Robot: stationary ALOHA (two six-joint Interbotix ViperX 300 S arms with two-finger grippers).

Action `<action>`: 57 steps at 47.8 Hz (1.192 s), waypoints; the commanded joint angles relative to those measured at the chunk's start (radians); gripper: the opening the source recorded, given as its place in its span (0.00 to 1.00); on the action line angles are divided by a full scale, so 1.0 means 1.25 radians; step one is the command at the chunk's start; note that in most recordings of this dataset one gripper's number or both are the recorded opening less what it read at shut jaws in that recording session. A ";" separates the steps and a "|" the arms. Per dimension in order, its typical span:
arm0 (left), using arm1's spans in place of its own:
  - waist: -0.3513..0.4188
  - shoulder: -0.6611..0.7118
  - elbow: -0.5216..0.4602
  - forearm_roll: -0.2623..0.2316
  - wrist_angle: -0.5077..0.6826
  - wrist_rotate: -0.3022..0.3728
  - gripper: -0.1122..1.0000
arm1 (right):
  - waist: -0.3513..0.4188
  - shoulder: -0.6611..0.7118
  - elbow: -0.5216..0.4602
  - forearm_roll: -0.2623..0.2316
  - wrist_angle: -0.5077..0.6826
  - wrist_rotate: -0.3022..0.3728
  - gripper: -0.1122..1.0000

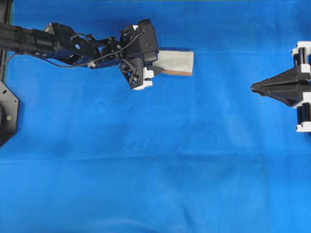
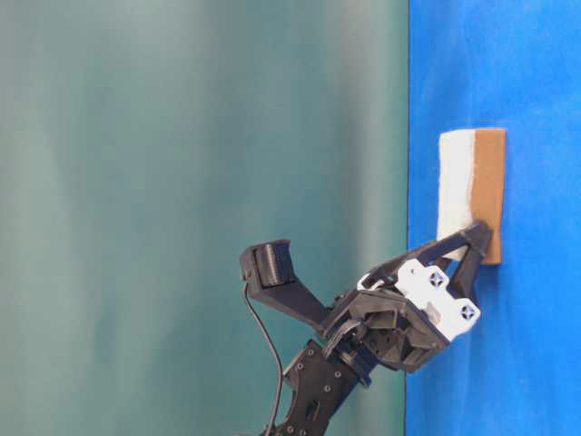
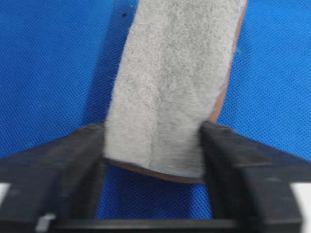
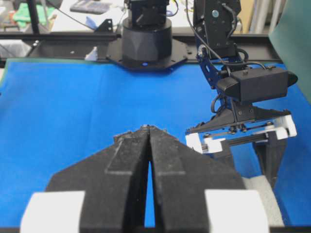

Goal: Hand over the sponge with the left arm and wipe it with the right arm.
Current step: 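Lift the sponge with the left gripper and hold it mid-table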

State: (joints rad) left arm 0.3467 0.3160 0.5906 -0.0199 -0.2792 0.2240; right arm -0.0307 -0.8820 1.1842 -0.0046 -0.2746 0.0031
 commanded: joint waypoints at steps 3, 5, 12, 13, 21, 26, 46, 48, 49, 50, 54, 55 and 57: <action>0.007 -0.029 -0.010 -0.002 0.002 0.002 0.38 | -0.001 0.006 -0.010 0.001 -0.004 0.001 0.10; 0.007 -0.036 -0.010 -0.002 0.011 0.002 0.34 | -0.001 0.007 -0.010 0.001 -0.004 0.001 0.10; 0.002 -0.083 -0.005 -0.002 0.063 -0.004 0.32 | -0.002 0.007 -0.011 0.001 -0.004 0.001 0.10; 0.002 -0.093 -0.004 -0.002 0.072 -0.005 0.32 | -0.002 0.007 -0.011 0.001 -0.004 0.001 0.10; -0.017 -0.189 0.016 -0.002 0.135 -0.028 0.32 | -0.010 0.007 -0.011 0.001 -0.004 0.001 0.10; -0.037 -0.261 0.040 -0.005 0.161 -0.048 0.32 | -0.016 0.007 -0.011 0.001 -0.004 0.001 0.10; -0.183 -0.436 0.126 -0.010 0.169 -0.151 0.32 | -0.027 0.013 -0.015 0.001 -0.004 0.004 0.10; -0.196 -0.437 0.128 -0.010 0.169 -0.157 0.32 | -0.027 0.015 -0.016 0.001 -0.004 0.004 0.10; -0.202 -0.437 0.128 -0.010 0.169 -0.160 0.32 | -0.027 0.016 -0.017 0.001 -0.004 0.005 0.10; -0.209 -0.437 0.128 -0.010 0.169 -0.161 0.32 | -0.027 0.017 -0.017 0.001 -0.004 0.005 0.10; -0.227 -0.433 0.125 -0.010 0.168 -0.163 0.32 | -0.027 0.021 -0.018 0.002 -0.004 0.007 0.10; -0.228 -0.433 0.124 -0.010 0.168 -0.163 0.32 | -0.026 0.022 -0.018 0.002 -0.004 0.007 0.10; -0.232 -0.432 0.124 -0.010 0.168 -0.163 0.32 | -0.026 0.026 -0.020 0.004 -0.004 0.007 0.10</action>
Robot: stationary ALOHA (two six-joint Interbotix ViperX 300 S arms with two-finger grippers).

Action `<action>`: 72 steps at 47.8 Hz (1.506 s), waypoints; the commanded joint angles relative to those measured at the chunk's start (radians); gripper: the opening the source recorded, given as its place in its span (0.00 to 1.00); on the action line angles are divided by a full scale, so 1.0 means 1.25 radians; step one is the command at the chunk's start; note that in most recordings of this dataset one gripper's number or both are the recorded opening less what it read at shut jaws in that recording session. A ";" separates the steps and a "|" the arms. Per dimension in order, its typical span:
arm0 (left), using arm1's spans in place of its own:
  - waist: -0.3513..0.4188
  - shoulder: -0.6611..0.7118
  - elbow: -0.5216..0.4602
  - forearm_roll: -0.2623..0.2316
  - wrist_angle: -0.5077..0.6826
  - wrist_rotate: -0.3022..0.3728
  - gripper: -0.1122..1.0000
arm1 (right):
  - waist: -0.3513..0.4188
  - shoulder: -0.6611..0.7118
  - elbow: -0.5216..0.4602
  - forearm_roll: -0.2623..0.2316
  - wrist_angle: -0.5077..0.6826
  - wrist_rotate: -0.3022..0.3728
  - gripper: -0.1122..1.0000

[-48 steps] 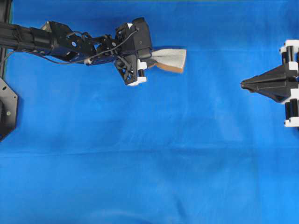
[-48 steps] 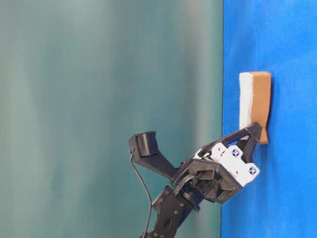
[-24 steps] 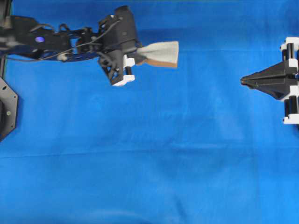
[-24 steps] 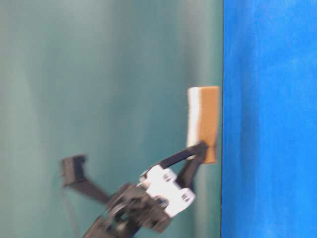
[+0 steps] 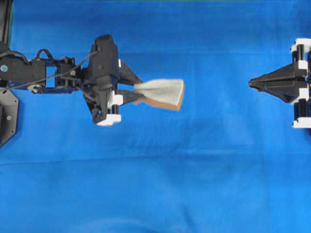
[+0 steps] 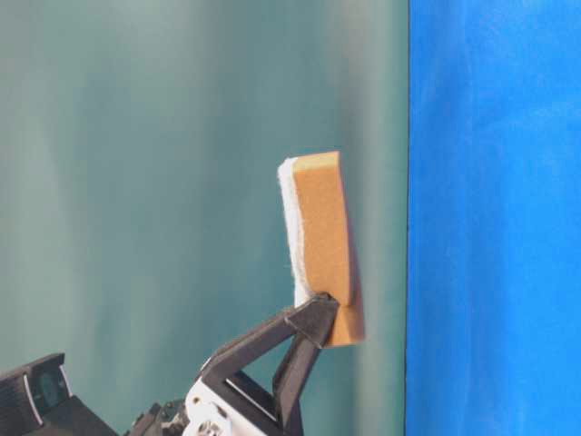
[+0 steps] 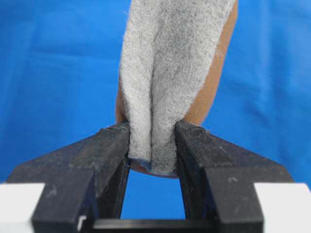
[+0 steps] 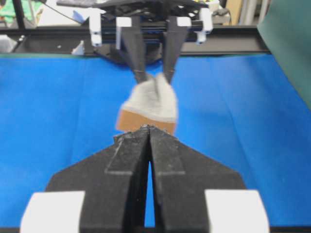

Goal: Hand over the sponge with the left arm and wipe it with the right arm.
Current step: 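Lift the sponge with the left gripper and hold it mid-table, then move the right gripper to the sponge's right end and grasp it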

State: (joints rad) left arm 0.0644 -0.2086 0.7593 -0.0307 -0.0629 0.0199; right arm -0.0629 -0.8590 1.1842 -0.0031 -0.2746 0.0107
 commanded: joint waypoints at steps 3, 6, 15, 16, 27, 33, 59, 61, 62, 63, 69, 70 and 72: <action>-0.006 -0.011 -0.011 -0.001 -0.004 0.000 0.32 | -0.001 0.012 -0.025 0.005 -0.004 0.005 0.10; -0.006 -0.012 -0.011 -0.001 -0.004 0.002 0.32 | -0.001 0.018 -0.031 0.006 -0.004 0.010 0.10; -0.006 -0.012 -0.011 -0.001 -0.002 0.005 0.32 | -0.001 0.069 -0.074 0.006 -0.004 0.033 0.10; -0.006 -0.012 -0.011 -0.001 -0.002 0.006 0.32 | -0.001 0.077 -0.080 0.006 -0.004 0.036 0.11; -0.006 -0.011 -0.012 -0.001 -0.004 0.009 0.32 | 0.023 0.204 -0.166 0.001 0.002 0.037 0.54; -0.006 -0.011 -0.012 0.000 -0.002 0.010 0.32 | 0.031 0.282 -0.226 0.001 0.023 0.043 0.75; -0.006 -0.011 -0.011 0.002 -0.004 0.015 0.32 | 0.012 0.551 -0.428 0.005 0.113 0.045 0.76; -0.005 -0.012 -0.011 0.002 -0.002 0.015 0.32 | 0.010 0.566 -0.437 0.005 0.119 0.045 0.76; -0.006 -0.012 -0.011 0.002 -0.004 0.015 0.32 | 0.007 0.574 -0.441 0.005 0.121 0.044 0.76; -0.006 -0.012 -0.011 0.002 -0.002 0.015 0.32 | 0.007 0.582 -0.444 0.005 0.125 0.045 0.76; -0.006 -0.013 -0.010 0.002 -0.002 0.015 0.32 | 0.005 0.619 -0.461 0.006 0.146 0.045 0.76; -0.006 -0.013 -0.010 0.002 -0.002 0.015 0.32 | 0.005 0.621 -0.464 0.006 0.150 0.045 0.76; -0.006 -0.013 -0.009 0.002 -0.002 0.016 0.32 | 0.004 0.627 -0.466 0.006 0.153 0.045 0.76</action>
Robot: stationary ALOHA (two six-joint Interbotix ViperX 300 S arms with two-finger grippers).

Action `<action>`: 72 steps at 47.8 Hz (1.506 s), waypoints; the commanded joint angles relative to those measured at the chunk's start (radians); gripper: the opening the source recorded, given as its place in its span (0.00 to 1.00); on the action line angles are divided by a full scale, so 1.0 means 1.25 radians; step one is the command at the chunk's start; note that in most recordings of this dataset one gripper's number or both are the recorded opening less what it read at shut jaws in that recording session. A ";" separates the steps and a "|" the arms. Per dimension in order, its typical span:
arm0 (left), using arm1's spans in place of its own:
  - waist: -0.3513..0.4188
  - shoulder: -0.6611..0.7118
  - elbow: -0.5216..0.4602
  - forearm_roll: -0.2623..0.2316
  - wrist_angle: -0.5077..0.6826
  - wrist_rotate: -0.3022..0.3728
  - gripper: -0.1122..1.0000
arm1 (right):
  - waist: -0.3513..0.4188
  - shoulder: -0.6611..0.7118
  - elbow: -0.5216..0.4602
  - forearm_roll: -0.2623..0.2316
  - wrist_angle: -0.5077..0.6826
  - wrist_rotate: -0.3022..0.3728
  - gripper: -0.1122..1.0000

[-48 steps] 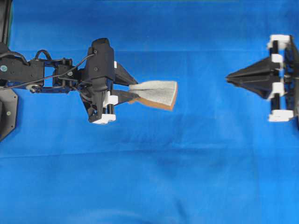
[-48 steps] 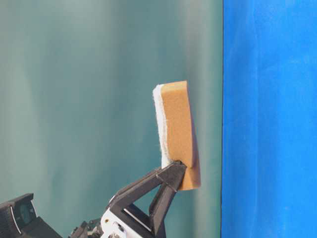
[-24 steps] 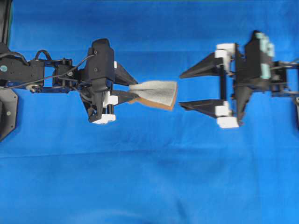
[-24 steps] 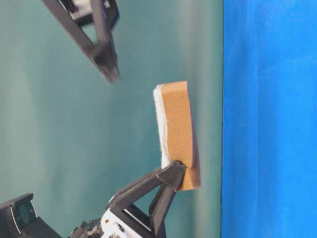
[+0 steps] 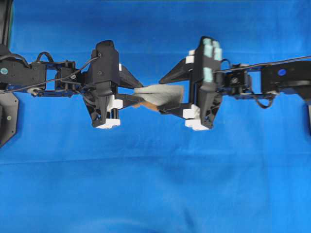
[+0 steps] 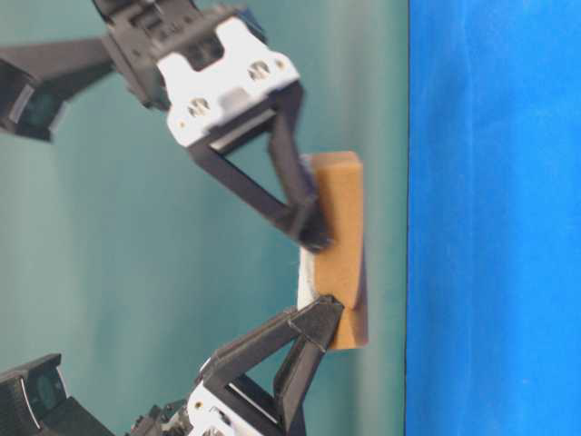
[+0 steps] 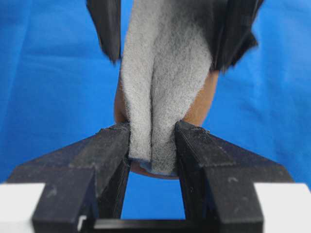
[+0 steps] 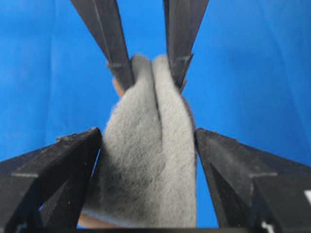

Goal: Hand over the sponge with the left arm and wipe it with the right arm.
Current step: 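Move the right gripper to the sponge's right end and grasp it, then open the left gripper and withdraw it leftward, releasing the sponge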

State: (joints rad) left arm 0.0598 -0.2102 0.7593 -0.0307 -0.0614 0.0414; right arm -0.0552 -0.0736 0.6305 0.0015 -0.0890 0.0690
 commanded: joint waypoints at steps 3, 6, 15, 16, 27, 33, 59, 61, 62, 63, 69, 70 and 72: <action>-0.002 -0.011 -0.009 0.002 -0.005 -0.001 0.32 | -0.004 0.004 -0.023 0.002 0.007 -0.001 0.76; -0.002 -0.012 -0.010 0.002 -0.005 0.000 0.31 | -0.006 0.004 -0.022 0.002 0.007 -0.001 0.76; -0.010 -0.010 -0.012 0.004 -0.006 0.020 0.30 | -0.006 0.002 -0.020 -0.001 0.007 -0.004 0.76; -0.010 -0.010 -0.012 0.002 -0.007 0.021 0.30 | -0.006 0.002 -0.020 -0.001 0.007 -0.005 0.75; -0.010 -0.009 -0.012 0.002 -0.010 0.022 0.30 | -0.006 0.001 -0.018 -0.009 0.007 -0.015 0.45; -0.010 -0.009 -0.013 0.002 -0.011 0.025 0.27 | -0.006 0.000 -0.017 -0.009 0.006 -0.016 0.29; -0.010 -0.086 0.023 0.002 -0.021 0.021 0.89 | -0.007 -0.015 -0.004 -0.009 0.011 -0.016 0.29; -0.010 -0.109 0.036 0.002 -0.020 0.021 0.92 | -0.007 -0.020 0.001 -0.009 0.011 -0.016 0.29; -0.010 -0.119 0.040 0.002 -0.021 0.021 0.92 | -0.007 -0.022 0.002 -0.009 0.011 -0.016 0.29; -0.010 -0.130 0.047 0.002 -0.021 0.021 0.92 | -0.007 -0.026 0.005 -0.009 0.011 -0.017 0.29; -0.010 -0.193 0.090 0.002 -0.027 0.021 0.92 | -0.007 -0.042 0.021 -0.009 0.011 -0.017 0.29; -0.010 -0.201 0.096 0.002 -0.029 0.021 0.92 | -0.007 -0.044 0.022 -0.009 0.011 -0.017 0.29; -0.010 -0.222 0.110 0.002 -0.037 0.020 0.92 | -0.007 -0.048 0.028 -0.009 0.011 -0.017 0.29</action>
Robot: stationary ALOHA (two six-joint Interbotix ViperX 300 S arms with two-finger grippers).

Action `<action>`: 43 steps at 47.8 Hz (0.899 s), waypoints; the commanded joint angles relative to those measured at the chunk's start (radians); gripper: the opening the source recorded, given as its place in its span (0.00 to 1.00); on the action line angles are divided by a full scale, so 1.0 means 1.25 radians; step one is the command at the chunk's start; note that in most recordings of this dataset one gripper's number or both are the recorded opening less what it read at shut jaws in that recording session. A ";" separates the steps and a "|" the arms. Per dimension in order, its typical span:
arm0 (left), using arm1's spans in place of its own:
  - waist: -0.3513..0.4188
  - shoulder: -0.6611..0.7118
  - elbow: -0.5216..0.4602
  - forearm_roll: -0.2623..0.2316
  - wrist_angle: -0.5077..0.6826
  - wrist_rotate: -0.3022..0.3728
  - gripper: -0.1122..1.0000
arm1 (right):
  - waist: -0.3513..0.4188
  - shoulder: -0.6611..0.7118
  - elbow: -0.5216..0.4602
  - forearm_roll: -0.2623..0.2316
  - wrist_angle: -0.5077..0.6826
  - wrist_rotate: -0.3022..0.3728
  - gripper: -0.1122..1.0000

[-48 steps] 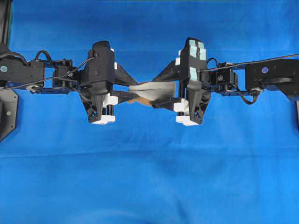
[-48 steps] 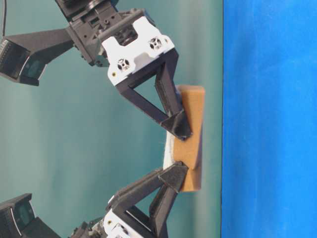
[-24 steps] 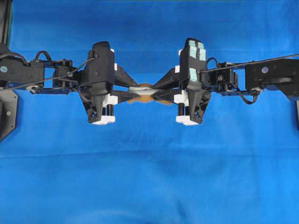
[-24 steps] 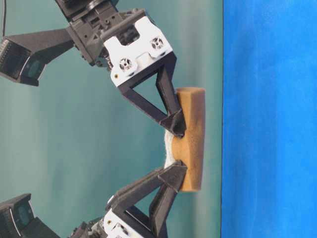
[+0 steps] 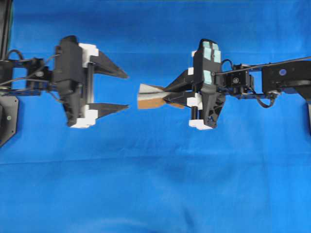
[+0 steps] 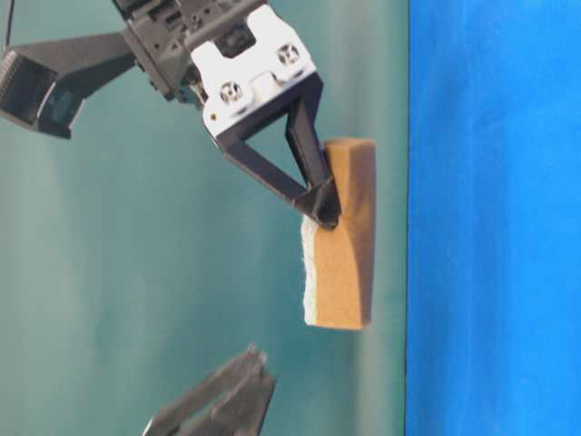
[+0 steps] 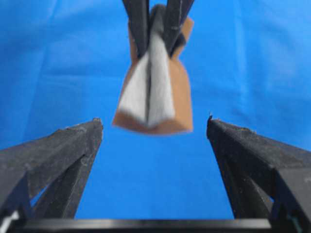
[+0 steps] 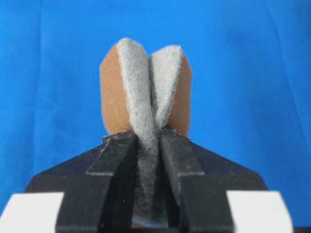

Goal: Hand over the sponge with the left arm and wipe it with the right arm.
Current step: 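Open the left gripper and withdraw it leftward, releasing the sponge, then sweep the held sponge back and forth with the right gripper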

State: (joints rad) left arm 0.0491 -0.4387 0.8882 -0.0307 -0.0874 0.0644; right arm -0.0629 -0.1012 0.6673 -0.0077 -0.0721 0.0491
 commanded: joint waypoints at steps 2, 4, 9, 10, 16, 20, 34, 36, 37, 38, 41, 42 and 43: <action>-0.001 -0.054 0.017 0.002 -0.023 0.001 0.92 | -0.001 -0.027 0.000 -0.001 -0.002 -0.001 0.29; -0.001 -0.063 0.022 0.002 -0.029 0.001 0.92 | -0.001 -0.027 0.000 -0.001 -0.002 -0.001 0.29; -0.001 -0.072 0.028 0.002 -0.034 0.001 0.92 | -0.001 -0.020 0.001 -0.005 -0.002 -0.001 0.29; -0.001 -0.072 0.028 0.002 -0.034 0.001 0.92 | -0.001 -0.015 0.002 -0.005 -0.002 -0.001 0.29; -0.001 -0.067 0.029 0.002 -0.033 0.001 0.92 | -0.002 0.029 0.013 -0.007 -0.004 -0.001 0.29; -0.001 -0.067 0.028 0.004 -0.033 0.001 0.92 | -0.002 0.069 0.026 -0.004 -0.007 0.009 0.29; -0.001 -0.067 0.029 0.002 -0.033 0.004 0.92 | -0.002 0.189 0.047 0.005 -0.059 0.015 0.29; -0.001 -0.067 0.029 0.002 -0.033 0.004 0.92 | -0.002 0.207 0.047 0.005 -0.069 0.015 0.29; -0.001 -0.067 0.029 0.002 -0.033 0.004 0.92 | -0.002 0.214 0.045 0.005 -0.070 0.015 0.29; -0.001 -0.067 0.029 0.002 -0.033 0.004 0.92 | -0.002 0.220 0.045 0.005 -0.071 0.015 0.29; -0.001 -0.067 0.029 0.002 -0.032 0.004 0.92 | -0.002 0.229 0.043 0.005 -0.074 0.015 0.29; -0.001 -0.067 0.029 0.002 -0.032 0.004 0.92 | -0.002 0.231 0.043 0.005 -0.074 0.015 0.29; -0.001 -0.067 0.029 0.002 -0.033 0.004 0.91 | -0.002 0.231 0.043 0.005 -0.075 0.015 0.29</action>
State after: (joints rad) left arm 0.0491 -0.5200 0.9357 -0.0291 -0.1212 0.0706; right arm -0.0644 0.1871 0.7317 -0.0046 -0.1565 0.0690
